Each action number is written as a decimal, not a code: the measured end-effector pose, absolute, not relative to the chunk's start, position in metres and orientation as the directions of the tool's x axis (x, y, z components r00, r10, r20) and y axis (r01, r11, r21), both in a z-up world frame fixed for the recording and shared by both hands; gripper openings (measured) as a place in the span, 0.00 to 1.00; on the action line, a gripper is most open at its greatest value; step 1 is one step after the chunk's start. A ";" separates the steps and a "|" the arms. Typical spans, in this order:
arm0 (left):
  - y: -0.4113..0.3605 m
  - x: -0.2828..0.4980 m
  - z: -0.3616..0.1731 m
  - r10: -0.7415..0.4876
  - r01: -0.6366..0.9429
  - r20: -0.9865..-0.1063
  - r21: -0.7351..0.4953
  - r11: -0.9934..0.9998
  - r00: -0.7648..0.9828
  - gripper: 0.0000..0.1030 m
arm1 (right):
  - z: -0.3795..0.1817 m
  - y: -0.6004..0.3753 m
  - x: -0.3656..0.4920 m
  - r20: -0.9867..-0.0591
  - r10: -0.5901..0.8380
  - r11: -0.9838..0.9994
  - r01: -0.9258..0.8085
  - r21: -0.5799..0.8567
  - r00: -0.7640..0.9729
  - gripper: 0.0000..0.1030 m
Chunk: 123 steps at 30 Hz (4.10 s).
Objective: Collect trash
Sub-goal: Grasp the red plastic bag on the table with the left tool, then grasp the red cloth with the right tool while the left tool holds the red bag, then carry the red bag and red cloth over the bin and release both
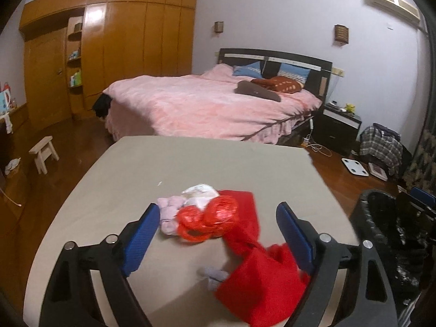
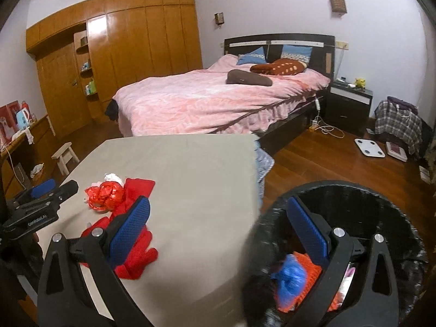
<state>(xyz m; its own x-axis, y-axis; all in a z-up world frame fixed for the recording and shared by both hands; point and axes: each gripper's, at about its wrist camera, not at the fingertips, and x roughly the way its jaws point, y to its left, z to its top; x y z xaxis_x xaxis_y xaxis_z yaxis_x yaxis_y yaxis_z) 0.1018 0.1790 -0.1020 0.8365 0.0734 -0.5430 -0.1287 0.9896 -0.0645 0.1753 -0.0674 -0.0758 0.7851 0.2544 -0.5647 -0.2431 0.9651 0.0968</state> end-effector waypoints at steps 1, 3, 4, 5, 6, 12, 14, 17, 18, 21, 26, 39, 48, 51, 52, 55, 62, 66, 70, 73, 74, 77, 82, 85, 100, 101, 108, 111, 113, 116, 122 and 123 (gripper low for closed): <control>0.181 0.104 -0.104 0.077 -0.133 -0.547 -0.064 0.989 0.834 0.81 | -0.078 -0.063 0.178 -0.567 0.258 0.964 -0.248 0.098 0.782 0.95; 0.184 0.107 -0.109 0.081 -0.140 -0.557 -0.064 0.988 0.826 0.79 | -0.082 -0.055 0.185 -0.572 0.265 0.961 -0.257 0.098 0.776 0.95; 0.185 0.110 -0.113 0.082 -0.142 -0.565 -0.064 0.988 0.821 0.78 | -0.085 -0.051 0.188 -0.576 0.269 0.960 -0.262 0.097 0.772 0.95; 0.187 0.113 -0.117 0.083 -0.145 -0.573 -0.065 0.987 0.816 0.77 | -0.087 -0.048 0.192 -0.581 0.270 0.959 -0.265 0.095 0.768 0.95; 0.188 0.117 -0.121 0.083 -0.148 -0.580 -0.066 0.987 0.811 0.76 | -0.090 -0.045 0.193 -0.584 0.271 0.959 -0.268 0.094 0.765 0.95; 0.191 0.134 -0.138 0.071 -0.153 -0.612 -0.082 0.985 0.787 0.69 | -0.104 -0.029 0.210 -0.606 0.271 0.956 -0.285 0.075 0.748 0.95; 0.190 0.140 -0.140 0.068 -0.151 -0.616 -0.084 0.985 0.785 0.69 | -0.108 -0.027 0.215 -0.614 0.270 0.955 -0.287 0.074 0.742 0.95; 0.186 0.149 -0.144 0.063 -0.145 -0.622 -0.082 0.986 0.780 0.67 | -0.112 -0.025 0.222 -0.623 0.270 0.955 -0.286 0.078 0.734 0.95; 0.184 0.152 -0.145 0.060 -0.142 -0.626 -0.082 0.986 0.778 0.66 | -0.113 -0.024 0.223 -0.625 0.270 0.955 -0.285 0.079 0.732 0.95; 0.180 0.159 -0.149 0.054 -0.134 -0.635 -0.080 0.988 0.771 0.62 | -0.117 -0.023 0.227 -0.633 0.268 0.956 -0.284 0.079 0.726 0.95; 0.174 0.165 -0.160 0.049 -0.125 -0.660 -0.068 0.990 0.749 0.45 | -0.122 -0.025 0.228 -0.641 0.264 0.957 -0.277 0.083 0.721 0.95; 0.179 0.146 -0.140 0.025 -0.119 -0.615 -0.113 0.987 0.788 0.31 | -0.120 -0.028 0.225 -0.630 0.270 0.956 -0.279 0.088 0.728 0.95; 0.195 0.116 -0.115 0.048 -0.127 -0.579 -0.098 0.987 0.814 0.31 | -0.113 -0.022 0.212 -0.617 0.291 0.950 -0.297 0.097 0.731 0.95; 0.202 0.107 -0.115 0.063 -0.140 -0.581 -0.088 0.986 0.812 0.31 | -0.113 -0.016 0.205 -0.616 0.300 0.946 -0.309 0.096 0.728 0.95; 0.203 0.104 -0.115 0.067 -0.143 -0.582 -0.086 0.986 0.811 0.31 | -0.112 -0.014 0.203 -0.616 0.302 0.946 -0.311 0.095 0.728 0.95; 0.209 0.094 -0.117 0.072 -0.149 -0.587 -0.084 0.985 0.806 0.31 | -0.112 -0.008 0.196 -0.617 0.310 0.942 -0.320 0.100 0.724 0.95; 0.221 0.075 -0.126 0.083 -0.162 -0.606 -0.077 0.984 0.792 0.31 | -0.111 0.011 0.176 -0.611 0.344 0.928 -0.356 0.108 0.713 0.95; 0.226 0.064 -0.131 0.091 -0.174 -0.617 -0.077 0.982 0.782 0.31 | -0.114 0.025 0.164 -0.618 0.369 0.915 -0.388 0.110 0.695 0.94; 0.231 0.055 -0.137 0.096 -0.184 -0.627 -0.077 0.980 0.773 0.31 | -0.117 0.036 0.155 -0.626 0.403 0.898 -0.421 0.129 0.668 0.94; 0.232 0.051 -0.141 0.097 -0.189 -0.634 -0.078 0.979 0.767 0.31 | -0.120 0.047 0.149 -0.634 0.420 0.885 -0.447 0.128 0.650 0.92; 0.232 0.051 -0.142 0.096 -0.190 -0.637 -0.080 0.979 0.765 0.31 | -0.122 0.052 0.147 -0.639 0.425 0.880 -0.459 0.126 0.641 0.90; 0.235 0.049 -0.148 0.095 -0.192 -0.646 -0.082 0.978 0.757 0.31 | -0.127 0.060 0.144 -0.652 0.434 0.870 -0.478 0.123 0.621 0.84; 0.239 0.048 -0.151 0.089 -0.196 -0.652 -0.093 0.976 0.753 0.31 | -0.141 0.076 0.141 -0.689 0.437 0.851 -0.514 0.108 0.579 0.79; 0.239 0.047 -0.152 0.087 -0.198 -0.651 -0.098 0.975 0.754 0.31 | -0.151 0.082 0.143 -0.714 0.433 0.842 -0.530 0.103 0.550 0.67; 0.230 0.047 -0.140 0.069 -0.174 -0.635 -0.105 0.979 0.769 0.31 | -0.132 0.071 0.139 -0.684 0.539 0.781 -0.595 0.188 0.491 0.11; 0.228 0.047 -0.139 0.067 -0.171 -0.633 -0.105 0.980 0.771 0.31 | -0.130 0.069 0.140 -0.680 0.540 0.783 -0.592 0.189 0.496 0.10; 0.218 0.049 -0.127 0.057 -0.154 -0.619 -0.104 0.983 0.783 0.31 | -0.106 0.049 0.145 -0.642 0.550 0.794 -0.572 0.204 0.535 0.09; 0.215 0.050 -0.121 0.052 -0.147 -0.610 -0.108 0.983 0.791 0.31 | -0.096 0.039 0.148 -0.628 0.544 0.805 -0.557 0.205 0.556 0.09; 0.213 0.050 -0.117 0.046 -0.141 -0.603 -0.111 0.984 0.796 0.31 | -0.090 0.032 0.150 -0.622 0.539 0.813 -0.546 0.204 0.569 0.09; 0.208 0.051 -0.110 0.039 -0.131 -0.593 -0.112 0.985 0.804 0.31 | -0.083 0.022 0.153 -0.613 0.530 0.823 -0.530 0.205 0.586 0.09; 0.199 0.055 -0.096 0.024 -0.115 -0.572 -0.123 0.986 0.820 0.31 | -0.070 0.006 0.153 -0.595 0.527 0.831 -0.513 0.213 0.607 0.09; 0.197 0.055 -0.093 0.019 -0.109 -0.567 -0.125 0.986 0.824 0.31 | -0.067 0.004 0.153 -0.590 0.527 0.833 -0.511 0.213 0.612 0.09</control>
